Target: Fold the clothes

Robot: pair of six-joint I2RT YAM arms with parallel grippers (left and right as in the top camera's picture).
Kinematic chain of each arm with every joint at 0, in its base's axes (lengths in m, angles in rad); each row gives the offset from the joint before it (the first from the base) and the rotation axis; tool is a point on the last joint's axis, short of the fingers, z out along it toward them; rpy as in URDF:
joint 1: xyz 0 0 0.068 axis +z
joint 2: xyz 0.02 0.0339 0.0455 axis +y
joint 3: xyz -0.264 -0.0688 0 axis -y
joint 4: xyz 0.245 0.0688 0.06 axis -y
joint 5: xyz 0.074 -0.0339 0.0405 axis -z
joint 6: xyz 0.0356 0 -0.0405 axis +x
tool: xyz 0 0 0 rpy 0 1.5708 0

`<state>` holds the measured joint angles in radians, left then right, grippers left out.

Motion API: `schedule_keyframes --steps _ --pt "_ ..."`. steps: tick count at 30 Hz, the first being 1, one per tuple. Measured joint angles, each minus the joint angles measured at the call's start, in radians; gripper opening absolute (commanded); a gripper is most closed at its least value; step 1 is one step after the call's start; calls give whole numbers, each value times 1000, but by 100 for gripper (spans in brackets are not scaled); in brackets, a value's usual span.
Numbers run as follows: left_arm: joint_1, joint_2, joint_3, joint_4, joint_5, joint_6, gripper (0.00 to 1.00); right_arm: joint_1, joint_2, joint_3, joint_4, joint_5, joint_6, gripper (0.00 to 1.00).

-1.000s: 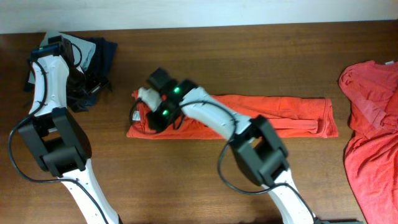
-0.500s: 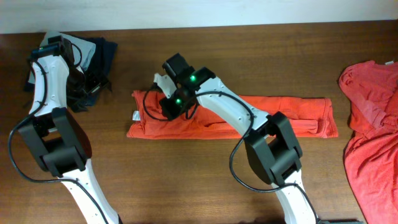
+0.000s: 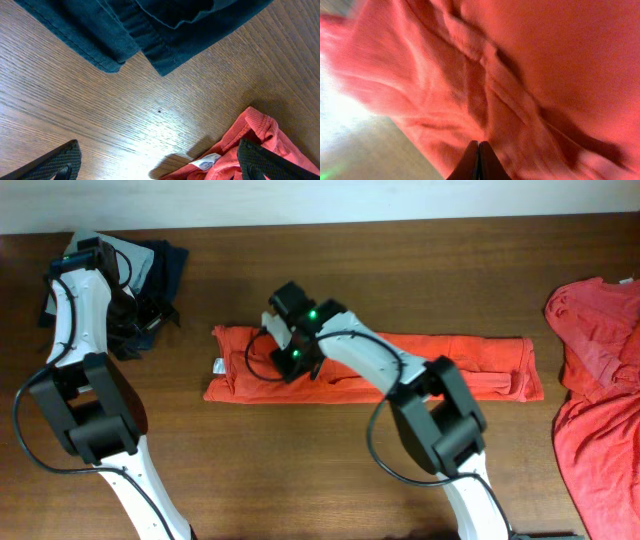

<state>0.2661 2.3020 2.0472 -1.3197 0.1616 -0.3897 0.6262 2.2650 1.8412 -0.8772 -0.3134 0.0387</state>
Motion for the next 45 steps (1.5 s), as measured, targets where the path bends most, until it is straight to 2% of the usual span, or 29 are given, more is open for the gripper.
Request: schedule_keyframes --steps 9,14,20,26,35,45 --pt "0 0 0 0 0 0 99 -193 -208 67 -325 25 -64 4" --pt "0 0 0 0 0 0 99 -287 -199 31 -351 31 -107 4" --pt "0 0 0 0 0 0 99 -310 -192 -72 -294 21 -125 4" --pt "0 0 0 0 0 0 99 -304 -187 -185 -108 -78 -121 4" --pt "0 0 0 0 0 0 99 -297 -184 -367 97 -124 35 4" --pt "0 0 0 0 0 0 99 -297 -184 -422 73 -165 116 4"
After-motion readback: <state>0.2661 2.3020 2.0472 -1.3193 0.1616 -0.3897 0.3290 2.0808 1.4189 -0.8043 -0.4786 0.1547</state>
